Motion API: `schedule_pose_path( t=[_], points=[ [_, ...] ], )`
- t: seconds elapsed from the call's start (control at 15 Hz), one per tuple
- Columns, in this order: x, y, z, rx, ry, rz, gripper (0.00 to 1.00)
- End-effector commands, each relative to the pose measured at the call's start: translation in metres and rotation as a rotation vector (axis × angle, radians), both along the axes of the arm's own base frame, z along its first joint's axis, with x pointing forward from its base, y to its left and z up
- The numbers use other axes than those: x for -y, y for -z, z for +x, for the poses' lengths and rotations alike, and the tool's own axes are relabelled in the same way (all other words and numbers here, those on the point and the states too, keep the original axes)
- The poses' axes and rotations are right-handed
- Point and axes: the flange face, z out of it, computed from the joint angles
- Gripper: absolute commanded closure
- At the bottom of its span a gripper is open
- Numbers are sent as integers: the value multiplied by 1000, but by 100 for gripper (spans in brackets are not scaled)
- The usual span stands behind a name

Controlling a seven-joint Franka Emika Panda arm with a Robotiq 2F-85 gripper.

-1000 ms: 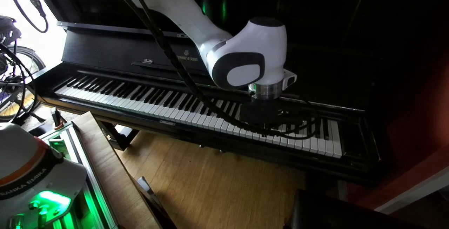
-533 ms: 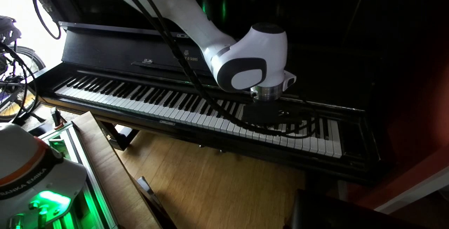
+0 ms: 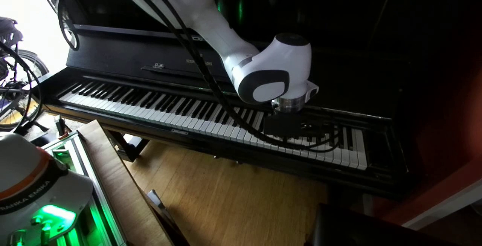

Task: Press one keyboard key

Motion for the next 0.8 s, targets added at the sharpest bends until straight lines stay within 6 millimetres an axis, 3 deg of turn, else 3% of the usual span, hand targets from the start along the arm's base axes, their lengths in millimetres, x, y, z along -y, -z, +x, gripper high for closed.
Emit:
schedule_pose_path(
  t=[0.0, 0.73],
  points=[
    [4, 10, 4, 5, -7, 34, 100],
    [2, 14, 6, -4, 1, 58, 100]
  ],
)
